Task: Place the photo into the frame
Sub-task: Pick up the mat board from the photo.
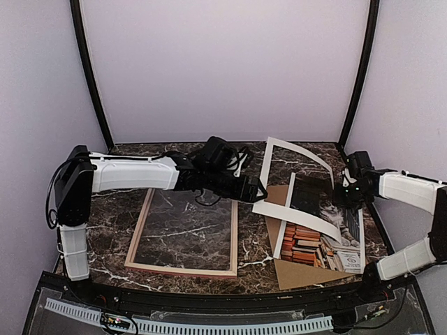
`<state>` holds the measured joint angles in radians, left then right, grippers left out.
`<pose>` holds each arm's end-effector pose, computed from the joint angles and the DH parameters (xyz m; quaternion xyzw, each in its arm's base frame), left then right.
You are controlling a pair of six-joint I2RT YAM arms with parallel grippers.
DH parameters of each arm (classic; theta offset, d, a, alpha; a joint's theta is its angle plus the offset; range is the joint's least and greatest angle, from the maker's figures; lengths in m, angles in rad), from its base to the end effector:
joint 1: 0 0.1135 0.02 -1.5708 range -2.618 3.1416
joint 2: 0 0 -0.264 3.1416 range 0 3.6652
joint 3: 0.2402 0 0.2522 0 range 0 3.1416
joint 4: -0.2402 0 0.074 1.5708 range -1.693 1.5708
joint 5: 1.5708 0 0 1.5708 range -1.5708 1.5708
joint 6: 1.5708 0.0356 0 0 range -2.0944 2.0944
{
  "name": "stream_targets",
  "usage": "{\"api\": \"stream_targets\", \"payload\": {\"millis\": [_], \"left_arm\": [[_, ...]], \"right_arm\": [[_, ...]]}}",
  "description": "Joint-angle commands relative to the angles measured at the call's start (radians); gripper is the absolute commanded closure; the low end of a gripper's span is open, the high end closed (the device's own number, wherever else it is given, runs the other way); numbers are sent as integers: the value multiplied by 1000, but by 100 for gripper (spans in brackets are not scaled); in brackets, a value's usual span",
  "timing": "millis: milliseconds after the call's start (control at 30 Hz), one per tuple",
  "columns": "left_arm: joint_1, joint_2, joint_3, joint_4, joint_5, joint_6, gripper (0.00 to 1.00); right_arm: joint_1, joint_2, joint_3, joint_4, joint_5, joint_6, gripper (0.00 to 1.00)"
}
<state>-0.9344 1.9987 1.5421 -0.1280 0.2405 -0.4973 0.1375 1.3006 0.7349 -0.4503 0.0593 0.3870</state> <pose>0.2704 -0.3801 0.2396 0.2450 0.8414 -0.3881 0.2852 0.2442 0.0317 0.1942 0.1277 0.9529 0.0434 0.2718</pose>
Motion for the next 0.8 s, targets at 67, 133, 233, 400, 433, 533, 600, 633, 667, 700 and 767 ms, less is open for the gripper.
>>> {"api": "stream_targets", "payload": {"millis": [67, 133, 233, 400, 433, 533, 600, 633, 667, 700, 767], "left_arm": [[56, -81, -76, 71, 117, -40, 7], [67, -88, -82, 103, 166, -56, 4], [77, -87, -82, 160, 241, -71, 4], [93, -67, -79, 249, 349, -136, 3], [99, -64, -78, 273, 372, -147, 3], [110, -44, -63, 297, 401, -192, 4], [117, -30, -48, 305, 417, -213, 5], [122, -26, -39, 310, 427, -228, 6], [124, -18, -34, 318, 432, -234, 7], [129, -13, -23, 321, 442, -247, 8], [135, 1, 2, 324, 456, -263, 10]], "right_arm": [[8, -63, 35, -15, -31, -16, 92], [8, -79, 32, -18, -40, -14, 93], [10, -96, 24, -15, -53, -6, 93], [28, -117, 5, -1, -56, 10, 93], [34, -117, 5, -2, -54, 11, 93], [49, -121, 6, -2, -52, 18, 94], [59, -125, 10, -5, -48, 21, 94], [63, -125, 13, -6, -44, 22, 94], [68, -126, 16, -7, -40, 23, 94], [73, -127, 19, -9, -34, 24, 93], [83, -126, 22, -11, -25, 25, 94]]}}
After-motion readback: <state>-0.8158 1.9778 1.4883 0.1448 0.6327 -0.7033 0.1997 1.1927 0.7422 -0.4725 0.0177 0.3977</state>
